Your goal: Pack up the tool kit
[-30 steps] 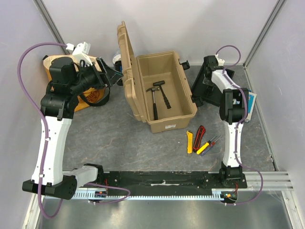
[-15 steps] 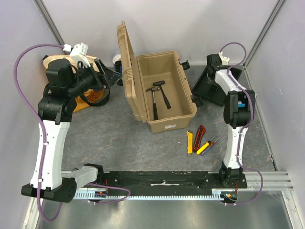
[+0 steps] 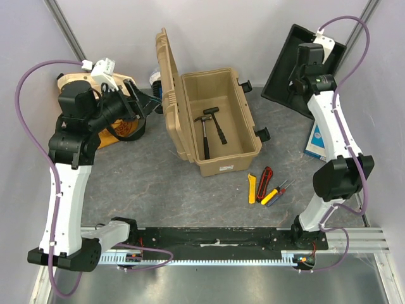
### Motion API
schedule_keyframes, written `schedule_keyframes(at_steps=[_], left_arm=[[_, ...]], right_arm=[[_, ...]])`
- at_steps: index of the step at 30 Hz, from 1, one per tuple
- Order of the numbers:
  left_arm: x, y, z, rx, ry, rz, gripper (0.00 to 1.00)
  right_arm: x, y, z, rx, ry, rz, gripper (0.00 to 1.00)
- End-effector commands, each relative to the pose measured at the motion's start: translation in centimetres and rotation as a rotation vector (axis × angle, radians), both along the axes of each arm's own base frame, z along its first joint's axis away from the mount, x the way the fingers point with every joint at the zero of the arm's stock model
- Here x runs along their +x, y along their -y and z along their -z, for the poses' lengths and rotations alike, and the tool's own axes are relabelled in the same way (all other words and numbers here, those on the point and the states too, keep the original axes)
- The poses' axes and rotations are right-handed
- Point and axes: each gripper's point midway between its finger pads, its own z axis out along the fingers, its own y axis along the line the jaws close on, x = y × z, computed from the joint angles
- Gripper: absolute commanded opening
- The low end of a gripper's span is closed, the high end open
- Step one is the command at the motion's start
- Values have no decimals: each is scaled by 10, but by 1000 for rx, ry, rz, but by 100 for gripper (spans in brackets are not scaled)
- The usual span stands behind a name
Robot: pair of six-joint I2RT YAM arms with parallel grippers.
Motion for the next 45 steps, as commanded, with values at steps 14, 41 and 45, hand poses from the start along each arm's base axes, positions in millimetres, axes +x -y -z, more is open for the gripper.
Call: schedule_keyframes(at_steps=[14, 41, 45], left_arm=[[-3, -4, -10, -22, 56, -34, 75], [-3, -5, -1, -12, 41, -36, 75], [-4, -5, -1, -13, 41, -36, 75]], right_arm=[[-50, -236, -25, 71, -11, -502, 0], [-86, -298, 86, -184, -339, -539, 0], [-83, -297, 89, -223, -330, -559, 0]])
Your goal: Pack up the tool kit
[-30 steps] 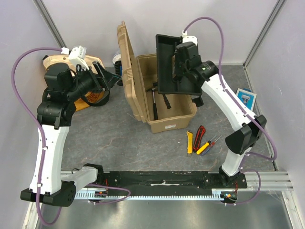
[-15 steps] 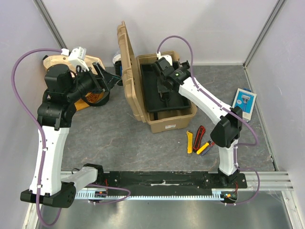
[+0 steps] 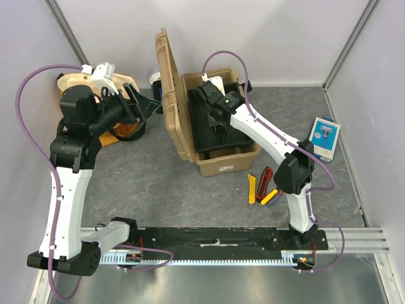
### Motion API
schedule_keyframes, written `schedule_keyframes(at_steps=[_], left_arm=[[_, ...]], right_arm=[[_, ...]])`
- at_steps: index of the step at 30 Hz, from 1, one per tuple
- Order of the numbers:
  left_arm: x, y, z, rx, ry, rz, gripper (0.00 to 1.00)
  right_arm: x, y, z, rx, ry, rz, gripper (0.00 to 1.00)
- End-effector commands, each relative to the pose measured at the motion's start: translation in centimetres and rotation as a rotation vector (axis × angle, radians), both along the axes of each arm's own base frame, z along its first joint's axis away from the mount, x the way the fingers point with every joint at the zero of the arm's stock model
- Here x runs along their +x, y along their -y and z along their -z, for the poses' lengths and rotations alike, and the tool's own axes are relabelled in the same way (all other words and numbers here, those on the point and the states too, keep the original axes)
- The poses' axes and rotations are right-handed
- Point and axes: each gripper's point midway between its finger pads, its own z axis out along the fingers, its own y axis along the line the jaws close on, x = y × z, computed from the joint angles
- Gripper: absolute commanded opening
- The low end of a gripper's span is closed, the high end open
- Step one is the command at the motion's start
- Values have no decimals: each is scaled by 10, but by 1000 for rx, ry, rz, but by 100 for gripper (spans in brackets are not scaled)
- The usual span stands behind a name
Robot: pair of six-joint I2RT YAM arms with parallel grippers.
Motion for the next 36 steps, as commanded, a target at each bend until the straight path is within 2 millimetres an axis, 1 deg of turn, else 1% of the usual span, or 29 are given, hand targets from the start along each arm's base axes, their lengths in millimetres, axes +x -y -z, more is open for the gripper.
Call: schedule_keyframes(at_steps=[1, 8, 15, 19, 22, 28, 36], left_arm=[[-1, -1, -9, -17, 32, -13, 75], [-1, -2, -9, -13, 37, -20, 75], [-1, -3, -11, -9, 44, -22, 75], [-1, -3, -11, -10, 42, -24, 75], [-1, -4, -10, -9, 40, -27, 75], [-1, -4, -10, -6, 41, -31, 75], [-1, -4, -8, -6, 37, -31, 75]], right_arm=[[12, 2, -21, -21, 107, -7, 0], [10, -1, 1, -25, 72, -28, 0], [10, 0, 13, -47, 60, -25, 0], [10, -3, 19, -30, 45, -33, 0], [5, -5, 23, -14, 25, -34, 0], [-1, -2, 38, 4, -49, -37, 0], [-7, 4, 50, -5, -94, -34, 0]])
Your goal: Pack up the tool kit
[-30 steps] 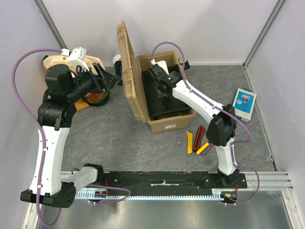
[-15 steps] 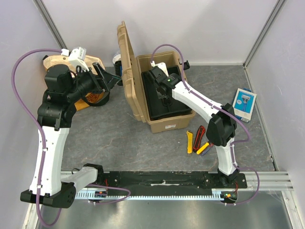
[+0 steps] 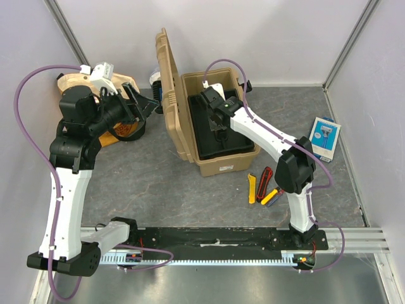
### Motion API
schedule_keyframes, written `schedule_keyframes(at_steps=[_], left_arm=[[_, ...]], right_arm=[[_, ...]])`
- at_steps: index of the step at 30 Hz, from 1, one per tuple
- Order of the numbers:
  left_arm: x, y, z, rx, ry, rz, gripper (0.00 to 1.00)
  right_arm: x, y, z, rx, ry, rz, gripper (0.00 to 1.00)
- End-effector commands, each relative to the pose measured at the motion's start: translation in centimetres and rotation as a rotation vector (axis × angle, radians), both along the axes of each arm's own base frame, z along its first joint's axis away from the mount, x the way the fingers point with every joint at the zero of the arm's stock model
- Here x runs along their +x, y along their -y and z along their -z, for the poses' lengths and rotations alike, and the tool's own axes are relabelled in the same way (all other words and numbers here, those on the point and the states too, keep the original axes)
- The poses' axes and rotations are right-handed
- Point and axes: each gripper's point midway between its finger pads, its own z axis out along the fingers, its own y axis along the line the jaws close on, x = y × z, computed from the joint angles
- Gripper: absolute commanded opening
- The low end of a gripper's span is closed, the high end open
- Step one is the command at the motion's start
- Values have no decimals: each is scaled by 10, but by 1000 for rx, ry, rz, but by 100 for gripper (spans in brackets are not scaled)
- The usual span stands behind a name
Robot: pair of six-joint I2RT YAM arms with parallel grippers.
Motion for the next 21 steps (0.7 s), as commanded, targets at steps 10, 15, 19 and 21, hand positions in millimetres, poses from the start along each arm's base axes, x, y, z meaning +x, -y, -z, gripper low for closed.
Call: schedule_keyframes(at_steps=[10, 15, 19, 21], left_arm=[[-4, -1, -10, -13, 38, -6, 75], [-6, -1, -12, -14, 46, -4, 75], [-6, -1, -13, -16, 45, -6, 75], [-7, -1, -13, -16, 48, -5, 75]], right_arm=[[1, 1, -23, 31, 17, 33, 45], [10, -5, -55, 85, 80, 36, 61], [12, -4, -74, 110, 118, 37, 71], [13, 1, -85, 119, 140, 51, 73]])
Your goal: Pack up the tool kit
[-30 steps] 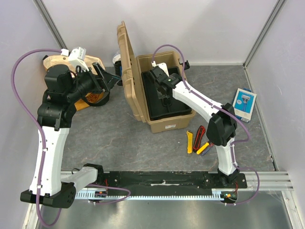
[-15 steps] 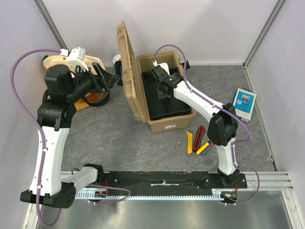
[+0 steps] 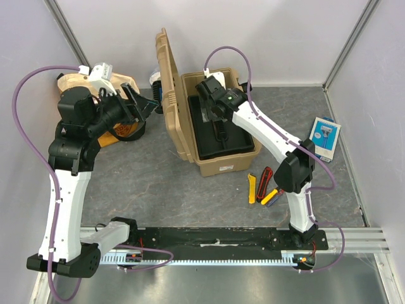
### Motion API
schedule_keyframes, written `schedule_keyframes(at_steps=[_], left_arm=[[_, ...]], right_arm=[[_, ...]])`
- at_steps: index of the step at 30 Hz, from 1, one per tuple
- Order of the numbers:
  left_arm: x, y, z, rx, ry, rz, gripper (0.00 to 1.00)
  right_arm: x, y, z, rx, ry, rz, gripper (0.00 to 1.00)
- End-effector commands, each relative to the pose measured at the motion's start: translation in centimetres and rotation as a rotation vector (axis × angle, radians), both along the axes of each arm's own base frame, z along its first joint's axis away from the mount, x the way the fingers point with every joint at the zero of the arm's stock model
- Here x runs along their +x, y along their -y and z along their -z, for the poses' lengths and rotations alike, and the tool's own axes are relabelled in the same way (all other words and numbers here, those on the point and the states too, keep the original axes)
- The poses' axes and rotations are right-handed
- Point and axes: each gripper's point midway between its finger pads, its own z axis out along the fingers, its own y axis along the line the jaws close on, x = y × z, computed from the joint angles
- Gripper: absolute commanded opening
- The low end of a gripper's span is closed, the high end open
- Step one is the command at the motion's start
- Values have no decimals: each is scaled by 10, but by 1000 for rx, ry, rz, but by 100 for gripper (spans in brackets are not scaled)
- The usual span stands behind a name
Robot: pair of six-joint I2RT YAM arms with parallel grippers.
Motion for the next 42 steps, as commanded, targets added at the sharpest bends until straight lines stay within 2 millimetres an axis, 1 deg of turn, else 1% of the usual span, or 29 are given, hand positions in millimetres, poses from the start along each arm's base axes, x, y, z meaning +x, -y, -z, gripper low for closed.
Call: schedule_keyframes(at_steps=[1, 4, 6, 7, 9, 11, 14, 16, 17, 19, 22, 25, 27, 29, 30, 31, 32, 34, 37, 38, 39, 42], left_arm=[[-5, -1, -12, -16, 43, -5, 75], [-5, 0, -12, -17, 42, -3, 75], [-6, 0, -14, -20, 45, 1, 75], [-6, 1, -14, -20, 44, 5, 75], [-10, 9, -20, -20, 69, 65, 75], [-22, 19, -33, -30, 121, 148, 75], [-36, 28, -47, -31, 205, 229, 75], [-45, 34, -50, -31, 235, 284, 75], [-49, 37, -52, -33, 245, 311, 75], [-54, 42, -53, -37, 249, 360, 75], [-58, 49, -53, -40, 257, 406, 75], [-55, 52, -51, -51, 240, 408, 75], [-49, 52, -49, -59, 221, 396, 75], [-44, 51, -46, -66, 203, 371, 75], [-43, 49, -44, -70, 195, 358, 75], [-41, 48, -44, -71, 190, 344, 75], [-40, 47, -43, -70, 188, 331, 75], [-36, 43, -40, -67, 174, 300, 75], [-31, 41, -35, -64, 152, 268, 75], [-29, 39, -35, -64, 148, 255, 75], [-28, 38, -34, -62, 145, 249, 75], [-27, 37, -33, -62, 140, 241, 75]], right_arm=[[1, 14, -43, 39, 82, 39, 73], [0, 33, -62, 63, 119, 91, 73], [-5, 52, -72, 70, 139, 140, 73], [-7, 64, -74, 63, 148, 171, 73], [-18, 91, -82, 74, 172, 246, 73], [-32, 119, -77, 100, 167, 326, 73], [-57, 163, -67, 136, 157, 434, 73], [-78, 194, -52, 152, 139, 521, 72], [-88, 206, -50, 163, 143, 554, 71], [-108, 228, -41, 168, 137, 625, 71], [-135, 251, -31, 180, 127, 700, 71], [-158, 260, -11, 175, 70, 736, 70], [-173, 259, 13, 175, -11, 738, 62], [-192, 257, 44, 171, -105, 752, 51], [-199, 255, 57, 183, -134, 752, 45], [-212, 254, 76, 193, -179, 761, 39], [-219, 251, 88, 214, -203, 758, 35], [-231, 243, 111, 254, -258, 754, 33], [-244, 236, 143, 270, -336, 746, 31], [-246, 236, 150, 267, -348, 747, 31], [-248, 236, 156, 262, -359, 744, 31], [-243, 235, 160, 265, -347, 740, 31]])
